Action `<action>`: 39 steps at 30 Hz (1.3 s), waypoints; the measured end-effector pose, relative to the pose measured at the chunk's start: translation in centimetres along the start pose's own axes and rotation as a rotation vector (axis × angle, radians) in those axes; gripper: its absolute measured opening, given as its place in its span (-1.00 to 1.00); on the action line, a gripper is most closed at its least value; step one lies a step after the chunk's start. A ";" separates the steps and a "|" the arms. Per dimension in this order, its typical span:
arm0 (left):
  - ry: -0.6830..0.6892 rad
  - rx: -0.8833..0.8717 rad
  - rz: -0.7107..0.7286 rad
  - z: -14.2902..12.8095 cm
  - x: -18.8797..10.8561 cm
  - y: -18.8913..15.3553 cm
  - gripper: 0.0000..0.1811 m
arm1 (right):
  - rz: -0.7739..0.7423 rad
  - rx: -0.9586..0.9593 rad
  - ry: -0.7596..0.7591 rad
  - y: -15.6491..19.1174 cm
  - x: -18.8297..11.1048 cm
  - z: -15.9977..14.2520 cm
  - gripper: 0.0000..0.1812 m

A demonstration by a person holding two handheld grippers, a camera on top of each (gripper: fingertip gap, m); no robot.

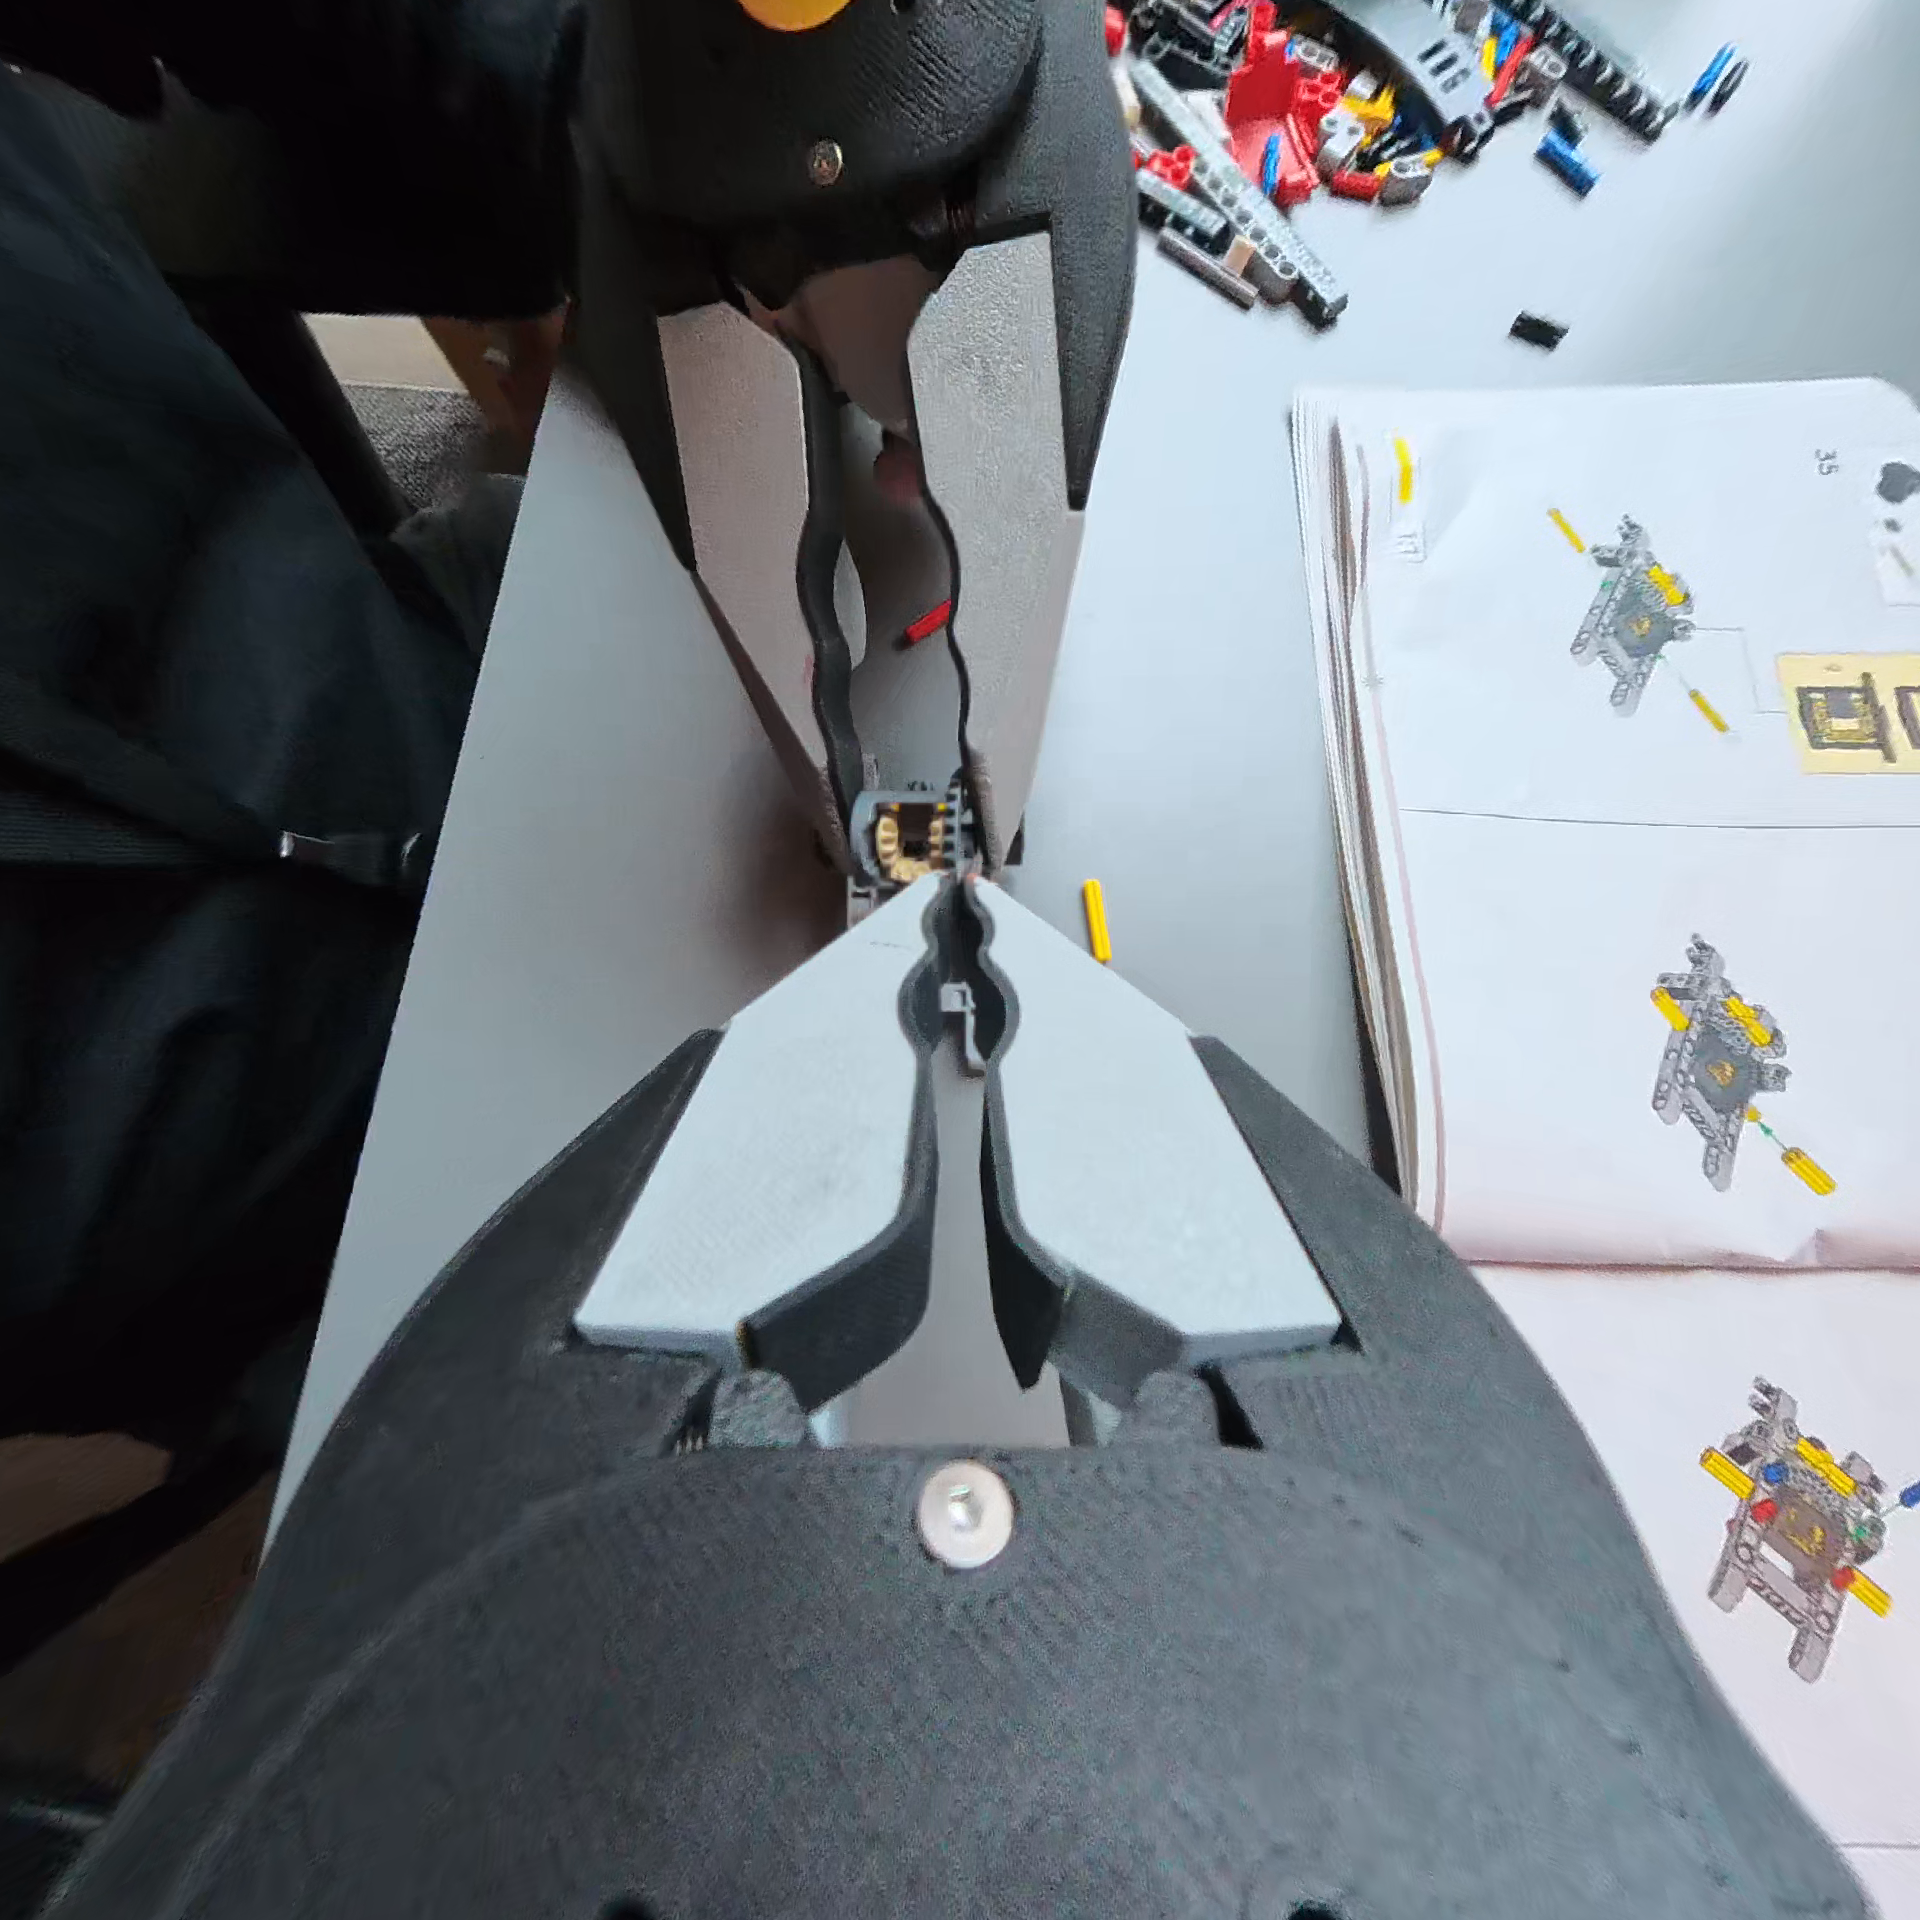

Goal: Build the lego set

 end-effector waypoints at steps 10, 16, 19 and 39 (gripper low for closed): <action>-0.058 0.023 -0.002 0.7 0.0 -0.2 -0.76 | -0.012 -0.037 -0.088 0.4 -0.7 0.1 -1.00; -0.082 0.015 0.004 0.9 -0.3 0.0 -0.76 | -0.012 -0.033 -0.122 0.4 -1.0 0.5 -0.94; -0.089 0.023 0.003 1.0 -0.3 -0.1 -0.76 | -0.017 -0.050 -0.122 0.5 -0.9 0.5 -0.99; 0.084 -0.159 -0.085 -2.1 -1.1 -0.1 -0.19 | -0.061 -0.062 0.041 0.2 1.6 -1.7 -1.00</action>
Point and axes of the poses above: each gripper's, where its closed fingertips meet, x out along the fingers, z out of its top, y = z × x across the jaws, the point moved 2 cm from there along -x, back along the fingers, and after that the axes turned 2 degrees about z, right-handed, at the moved point
